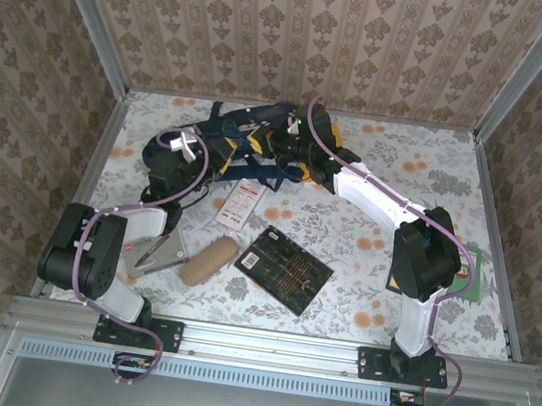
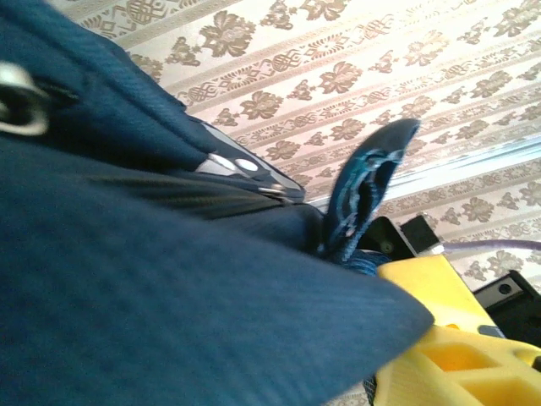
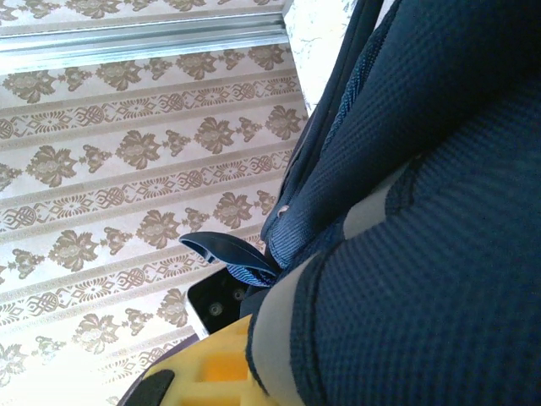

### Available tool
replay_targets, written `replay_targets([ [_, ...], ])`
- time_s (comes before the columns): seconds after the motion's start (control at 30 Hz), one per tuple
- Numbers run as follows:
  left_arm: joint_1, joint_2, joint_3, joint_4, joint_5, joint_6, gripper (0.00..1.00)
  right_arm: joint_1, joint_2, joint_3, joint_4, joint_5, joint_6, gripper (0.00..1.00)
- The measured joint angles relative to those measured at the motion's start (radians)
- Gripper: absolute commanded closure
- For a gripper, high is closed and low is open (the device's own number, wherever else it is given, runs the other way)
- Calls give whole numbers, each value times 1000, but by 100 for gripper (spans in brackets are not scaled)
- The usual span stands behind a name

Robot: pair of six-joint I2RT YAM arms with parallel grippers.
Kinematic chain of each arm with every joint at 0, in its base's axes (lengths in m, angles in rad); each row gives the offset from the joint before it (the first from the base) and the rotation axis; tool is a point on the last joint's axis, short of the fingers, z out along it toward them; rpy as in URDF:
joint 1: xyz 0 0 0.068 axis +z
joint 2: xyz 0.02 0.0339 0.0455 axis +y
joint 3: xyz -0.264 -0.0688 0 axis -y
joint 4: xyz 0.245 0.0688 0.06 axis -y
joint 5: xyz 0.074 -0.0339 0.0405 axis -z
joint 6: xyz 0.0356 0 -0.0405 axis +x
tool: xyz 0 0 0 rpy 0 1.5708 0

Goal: Pack books, pencil case, and school supplies into a backpack

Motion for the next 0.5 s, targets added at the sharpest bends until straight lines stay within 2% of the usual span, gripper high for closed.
replay_targets([
  [0.5, 0, -78, 1, -73, 46, 25, 57, 5, 0, 0, 0, -19, 0, 100],
])
